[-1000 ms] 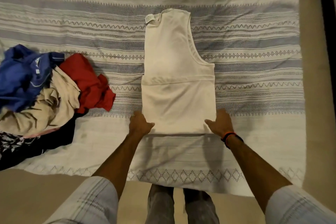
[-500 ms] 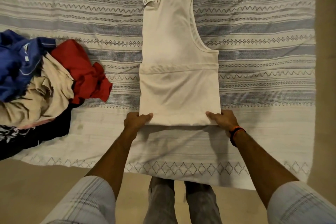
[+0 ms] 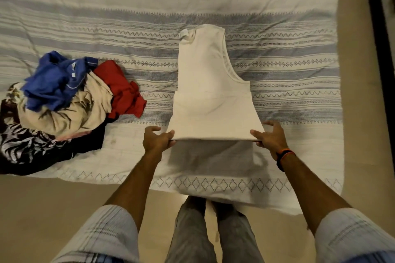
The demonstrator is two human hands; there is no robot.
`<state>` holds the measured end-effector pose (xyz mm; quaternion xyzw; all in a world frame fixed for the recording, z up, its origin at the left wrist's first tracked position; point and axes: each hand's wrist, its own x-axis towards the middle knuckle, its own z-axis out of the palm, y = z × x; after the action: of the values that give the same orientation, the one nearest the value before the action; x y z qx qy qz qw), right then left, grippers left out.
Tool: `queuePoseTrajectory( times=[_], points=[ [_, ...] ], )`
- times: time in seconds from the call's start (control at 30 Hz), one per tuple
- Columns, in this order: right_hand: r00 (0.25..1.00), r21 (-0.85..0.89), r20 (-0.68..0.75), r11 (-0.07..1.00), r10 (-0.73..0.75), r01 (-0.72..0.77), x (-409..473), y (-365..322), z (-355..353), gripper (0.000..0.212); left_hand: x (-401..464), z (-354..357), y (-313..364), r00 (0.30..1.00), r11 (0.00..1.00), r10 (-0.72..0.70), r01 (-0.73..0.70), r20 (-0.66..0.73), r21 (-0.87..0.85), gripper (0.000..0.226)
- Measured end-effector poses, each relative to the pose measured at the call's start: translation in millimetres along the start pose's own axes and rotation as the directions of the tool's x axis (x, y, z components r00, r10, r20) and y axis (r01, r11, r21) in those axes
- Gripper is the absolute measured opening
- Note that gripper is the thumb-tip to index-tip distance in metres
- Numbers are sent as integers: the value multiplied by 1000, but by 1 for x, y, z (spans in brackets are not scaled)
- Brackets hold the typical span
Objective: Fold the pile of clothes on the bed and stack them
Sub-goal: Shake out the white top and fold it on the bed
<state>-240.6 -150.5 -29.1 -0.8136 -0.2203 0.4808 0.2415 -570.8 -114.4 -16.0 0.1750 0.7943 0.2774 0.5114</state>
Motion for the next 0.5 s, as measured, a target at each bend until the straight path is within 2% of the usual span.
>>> queuePoseTrajectory(
  times=[0.1,0.2,0.27,0.33,0.4,0.5],
  points=[
    [990,-70,21,987,-141,142,-27,-1,-12,36,-25,-13,1,978,973,169,-185,119,139,14],
    [978,-80,105,978,-182,191,-43,-4,-16,26,-34,-18,3,956,940,199,-249,216,234,28],
    [970,-131,137,967,-201,219,-48,-3,-19,21,-39,-19,6,943,896,241,-307,230,320,32],
    [956,-238,171,932,-236,273,-54,-7,-20,30,-43,-18,8,925,809,288,-373,247,454,39],
    [934,-330,166,874,-317,356,-58,-12,-20,36,-47,-15,9,903,733,353,-429,244,528,41],
    [878,-438,115,769,-465,465,-61,-20,-19,29,-53,-11,13,872,674,451,-471,189,569,32]
  ],
)
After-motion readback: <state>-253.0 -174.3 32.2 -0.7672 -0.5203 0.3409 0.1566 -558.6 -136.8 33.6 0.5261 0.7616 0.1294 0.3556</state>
